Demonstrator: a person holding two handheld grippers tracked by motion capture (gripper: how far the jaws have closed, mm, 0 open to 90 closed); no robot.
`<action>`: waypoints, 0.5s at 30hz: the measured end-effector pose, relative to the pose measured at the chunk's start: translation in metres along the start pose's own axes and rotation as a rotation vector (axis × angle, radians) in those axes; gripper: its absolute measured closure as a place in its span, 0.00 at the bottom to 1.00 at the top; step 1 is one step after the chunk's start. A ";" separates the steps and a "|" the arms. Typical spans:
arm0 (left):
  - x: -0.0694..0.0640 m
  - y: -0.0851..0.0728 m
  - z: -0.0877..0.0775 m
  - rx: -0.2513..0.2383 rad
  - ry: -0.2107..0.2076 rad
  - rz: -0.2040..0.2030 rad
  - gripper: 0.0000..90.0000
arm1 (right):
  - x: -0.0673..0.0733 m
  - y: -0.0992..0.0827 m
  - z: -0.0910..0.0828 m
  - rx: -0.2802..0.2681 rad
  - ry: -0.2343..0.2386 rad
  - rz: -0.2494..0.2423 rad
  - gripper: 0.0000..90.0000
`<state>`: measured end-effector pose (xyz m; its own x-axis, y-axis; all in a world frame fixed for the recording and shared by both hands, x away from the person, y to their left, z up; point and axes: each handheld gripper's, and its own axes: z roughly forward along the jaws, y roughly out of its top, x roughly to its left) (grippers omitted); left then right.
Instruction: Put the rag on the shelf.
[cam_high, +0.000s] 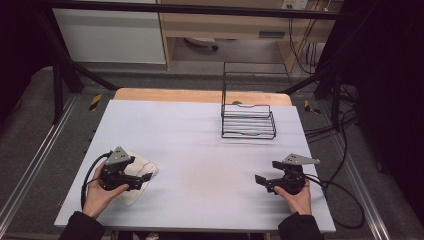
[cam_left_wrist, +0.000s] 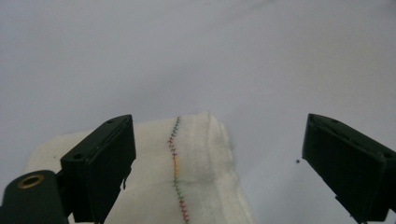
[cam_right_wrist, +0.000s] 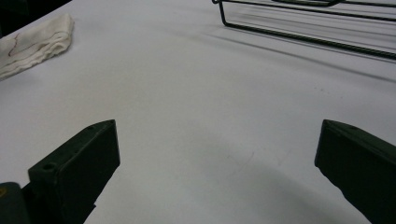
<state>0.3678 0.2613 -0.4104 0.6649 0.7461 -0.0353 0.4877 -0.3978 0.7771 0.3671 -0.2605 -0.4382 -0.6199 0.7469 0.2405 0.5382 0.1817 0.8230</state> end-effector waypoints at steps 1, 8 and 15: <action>-0.001 0.002 0.001 0.003 0.005 0.000 0.12 | 0.000 0.000 0.000 0.001 0.000 0.001 0.01; -0.004 0.013 0.013 0.044 0.048 -0.014 0.18 | 0.000 0.000 0.000 0.003 -0.002 -0.003 0.01; -0.004 0.006 0.028 0.121 0.060 -0.022 0.31 | 0.000 -0.001 0.002 0.016 -0.002 -0.001 0.01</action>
<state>0.3837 0.2414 -0.4230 0.6196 0.7849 -0.0112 0.5690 -0.4392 0.6952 0.3679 -0.2589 -0.4397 -0.6194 0.7479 0.2388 0.5467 0.1926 0.8149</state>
